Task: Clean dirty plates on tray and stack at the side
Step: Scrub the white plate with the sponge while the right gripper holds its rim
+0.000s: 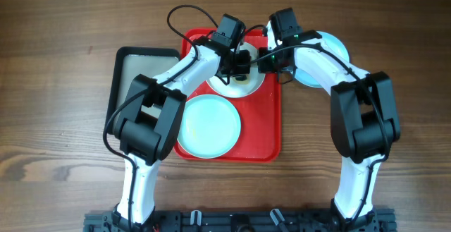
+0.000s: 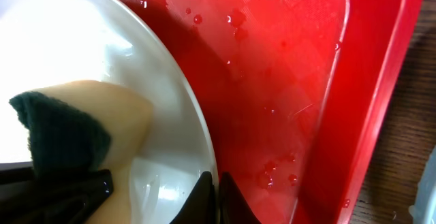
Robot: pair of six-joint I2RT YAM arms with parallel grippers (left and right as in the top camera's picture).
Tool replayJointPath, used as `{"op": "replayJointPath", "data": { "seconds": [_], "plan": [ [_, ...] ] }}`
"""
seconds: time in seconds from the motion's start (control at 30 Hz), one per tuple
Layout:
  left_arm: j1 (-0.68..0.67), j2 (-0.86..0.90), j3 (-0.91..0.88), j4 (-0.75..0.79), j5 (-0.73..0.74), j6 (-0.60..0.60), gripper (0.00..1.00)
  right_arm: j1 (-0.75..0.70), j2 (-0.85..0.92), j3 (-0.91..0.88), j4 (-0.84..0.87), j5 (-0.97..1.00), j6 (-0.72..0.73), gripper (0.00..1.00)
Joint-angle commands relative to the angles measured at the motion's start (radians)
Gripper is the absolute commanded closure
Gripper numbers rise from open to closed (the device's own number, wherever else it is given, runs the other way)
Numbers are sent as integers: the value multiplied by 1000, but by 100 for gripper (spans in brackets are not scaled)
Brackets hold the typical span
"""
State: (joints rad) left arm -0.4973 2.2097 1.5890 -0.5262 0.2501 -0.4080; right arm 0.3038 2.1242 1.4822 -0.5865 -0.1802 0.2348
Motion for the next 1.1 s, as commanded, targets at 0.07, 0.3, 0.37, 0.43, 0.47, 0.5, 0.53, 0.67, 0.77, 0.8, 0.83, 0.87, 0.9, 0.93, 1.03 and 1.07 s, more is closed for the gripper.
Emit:
{"op": "replayJointPath", "data": {
  "seconds": [0.07, 0.3, 0.37, 0.43, 0.47, 0.5, 0.53, 0.67, 0.77, 0.8, 0.83, 0.87, 0.9, 0.93, 1.03, 1.07],
  "plan": [
    [23, -104, 15, -19, 15, 38, 96, 11, -21, 4, 2, -47, 1, 96],
    [31, -160, 3, -190, -413, 38, 96, 11, -21, 4, 2, -47, 0, 96],
    [31, -159, -29, -185, -413, 37, 96, 11, -21, 4, 2, -47, 0, 96],
    [31, -158, -76, -145, -412, 33, 96, 11, -21, 4, 2, -47, 0, 96],
    [30, -158, -93, -123, -412, 33, 96, 11, -21, 4, 2, -47, 0, 96],
    [30, -158, -126, -87, -401, 29, 96, 11, -21, 4, 2, -47, 0, 96],
    [30, -158, -153, -53, -381, 26, 96, 11, -21, 4, 2, -47, 0, 96],
    [28, -158, -239, 40, -354, -8, 96, 11, -21, 4, 2, -47, 0, 96],
    [28, -145, -269, 92, -279, -19, 96, 11, -21, 4, 2, -47, 0, 96],
    [28, -138, -269, 102, -237, -19, 96, 11, -21, 4, 2, -47, 0, 96],
    [28, -133, -269, 119, -172, -19, 96, 11, -21, 4, 2, -47, 0, 96],
    [28, -130, -269, 138, -107, -19, 96, 11, -21, 4, 2, -47, 1, 96],
    [28, -129, -269, 156, -46, -19, 96, 11, -21, 4, 2, -47, 0, 96],
    [28, -129, -269, 167, -13, -19, 96, 11, -21, 4, 2, -47, 0, 96],
    [28, -129, -269, 187, 35, -27, 96, 11, -21, 4, 2, -47, 1, 96],
    [28, -129, -269, 190, 35, -27, 96, 11, -21, 4, 2, -47, 0, 96]
  ]
}}
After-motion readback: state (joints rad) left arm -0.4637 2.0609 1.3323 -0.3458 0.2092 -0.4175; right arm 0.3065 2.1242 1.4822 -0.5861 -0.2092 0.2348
